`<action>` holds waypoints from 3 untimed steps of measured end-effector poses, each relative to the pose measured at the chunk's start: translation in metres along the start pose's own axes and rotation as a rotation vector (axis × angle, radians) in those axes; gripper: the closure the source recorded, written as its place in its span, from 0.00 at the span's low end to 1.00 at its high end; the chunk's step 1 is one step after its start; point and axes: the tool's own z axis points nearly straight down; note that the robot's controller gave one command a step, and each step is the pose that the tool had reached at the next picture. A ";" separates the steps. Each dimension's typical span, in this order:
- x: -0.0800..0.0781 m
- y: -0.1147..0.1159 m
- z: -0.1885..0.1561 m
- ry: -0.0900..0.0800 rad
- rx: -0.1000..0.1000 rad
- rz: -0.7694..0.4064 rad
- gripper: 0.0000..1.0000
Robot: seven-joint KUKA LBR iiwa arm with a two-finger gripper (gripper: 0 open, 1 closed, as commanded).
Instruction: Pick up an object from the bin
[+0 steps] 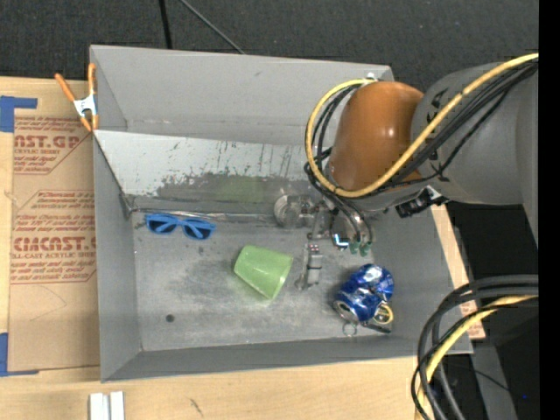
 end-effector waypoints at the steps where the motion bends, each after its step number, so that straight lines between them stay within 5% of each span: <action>1: 0.030 0.020 0.069 0.003 -0.001 0.067 0.00; 2: 0.045 0.022 0.085 -0.003 -0.001 0.258 0.00; 3: 0.045 0.022 0.085 -0.005 -0.002 0.258 1.00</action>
Offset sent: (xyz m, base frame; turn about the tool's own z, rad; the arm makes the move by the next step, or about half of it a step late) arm -0.0272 0.0177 -0.0643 0.0686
